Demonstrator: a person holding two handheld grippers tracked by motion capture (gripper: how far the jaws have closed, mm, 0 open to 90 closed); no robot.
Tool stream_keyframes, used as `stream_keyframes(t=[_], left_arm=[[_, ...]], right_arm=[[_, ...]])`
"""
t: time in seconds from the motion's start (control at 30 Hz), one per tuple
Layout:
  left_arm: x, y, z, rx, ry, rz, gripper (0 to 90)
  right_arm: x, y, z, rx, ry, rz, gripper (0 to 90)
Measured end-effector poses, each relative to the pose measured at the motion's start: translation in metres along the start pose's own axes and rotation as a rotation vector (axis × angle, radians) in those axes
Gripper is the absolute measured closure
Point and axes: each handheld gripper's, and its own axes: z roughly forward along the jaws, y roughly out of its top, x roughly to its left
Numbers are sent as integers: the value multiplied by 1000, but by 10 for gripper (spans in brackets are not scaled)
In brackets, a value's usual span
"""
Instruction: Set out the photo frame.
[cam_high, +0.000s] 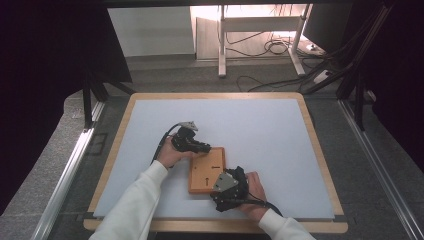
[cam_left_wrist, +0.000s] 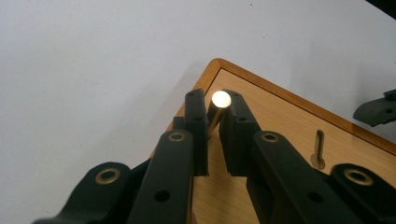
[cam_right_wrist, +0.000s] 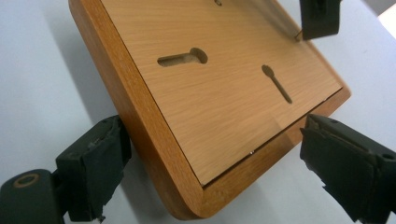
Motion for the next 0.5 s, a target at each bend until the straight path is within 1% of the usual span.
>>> stream_keyframes(t=[0.1, 0.17, 0.23, 0.27, 0.33, 0.4, 0.5], left_arm=[[-1, 0, 0, 0, 11, 2, 826], [-2, 0, 0, -7, 18, -5, 829], [-3, 0, 0, -10, 26, -6, 832], [-3, 0, 0, -4, 35, 0, 835], [-4, 0, 0, -5, 42, 1, 832], [-4, 0, 1, 8, 54, 9, 829], [-4, -1, 1, -8, 52, -10, 821]], right_arm=[[3, 1, -1, -12, -26, -46, 108], [4, 2, -3, -16, -31, -57, 127], [5, 3, -4, -26, -42, -61, 143], [5, 3, -5, -30, -45, -65, 156], [5, 4, -7, -48, -67, -71, 171], [4, 5, -9, -54, -80, -72, 188], [0, 5, -12, -69, -97, -69, 233]])
